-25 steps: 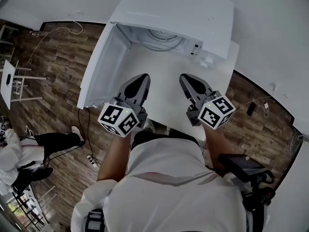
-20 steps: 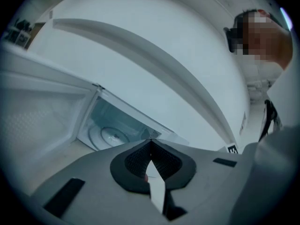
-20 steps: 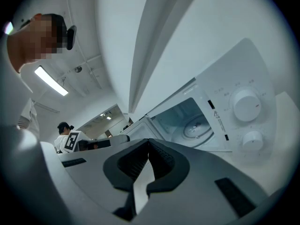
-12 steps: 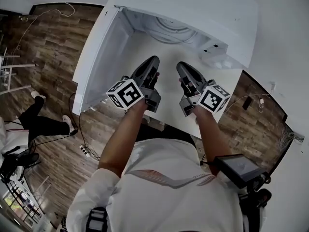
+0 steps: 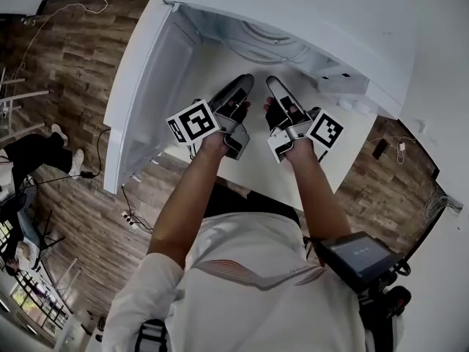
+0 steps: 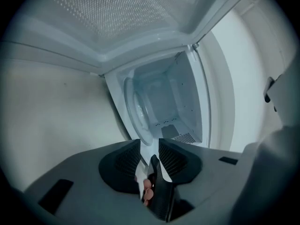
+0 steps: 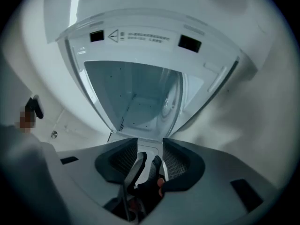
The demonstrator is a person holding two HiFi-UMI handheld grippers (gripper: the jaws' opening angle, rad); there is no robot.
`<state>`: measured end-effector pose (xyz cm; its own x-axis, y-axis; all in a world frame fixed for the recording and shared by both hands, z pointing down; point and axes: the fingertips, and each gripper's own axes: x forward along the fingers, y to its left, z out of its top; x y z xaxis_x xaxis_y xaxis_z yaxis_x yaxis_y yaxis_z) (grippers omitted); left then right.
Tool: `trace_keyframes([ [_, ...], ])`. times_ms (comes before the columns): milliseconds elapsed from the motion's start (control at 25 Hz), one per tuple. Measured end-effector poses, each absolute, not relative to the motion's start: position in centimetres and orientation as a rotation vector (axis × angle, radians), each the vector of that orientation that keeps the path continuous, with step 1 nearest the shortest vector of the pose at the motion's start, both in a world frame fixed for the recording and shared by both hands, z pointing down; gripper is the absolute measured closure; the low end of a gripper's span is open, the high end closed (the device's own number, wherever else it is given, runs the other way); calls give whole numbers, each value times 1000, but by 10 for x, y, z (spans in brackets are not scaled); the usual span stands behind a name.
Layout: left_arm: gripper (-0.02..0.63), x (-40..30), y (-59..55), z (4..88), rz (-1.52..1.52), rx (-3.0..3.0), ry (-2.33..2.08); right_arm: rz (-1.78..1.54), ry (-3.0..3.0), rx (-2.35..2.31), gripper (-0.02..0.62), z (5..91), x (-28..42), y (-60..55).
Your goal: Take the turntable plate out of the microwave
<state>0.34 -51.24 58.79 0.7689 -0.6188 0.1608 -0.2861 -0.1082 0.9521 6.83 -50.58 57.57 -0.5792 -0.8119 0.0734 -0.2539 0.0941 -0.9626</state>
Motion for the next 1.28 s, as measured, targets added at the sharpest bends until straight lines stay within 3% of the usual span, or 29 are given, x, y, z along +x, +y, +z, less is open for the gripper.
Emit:
trace_keyframes([
  [240,416,8,-530,600,-421,1586,-642,-1582,1690,-1042,422,595,65,-520],
  [1280,442,18,-580,631,-434,1496,-586,-1625,1470,-1126,426,640,70,-566],
])
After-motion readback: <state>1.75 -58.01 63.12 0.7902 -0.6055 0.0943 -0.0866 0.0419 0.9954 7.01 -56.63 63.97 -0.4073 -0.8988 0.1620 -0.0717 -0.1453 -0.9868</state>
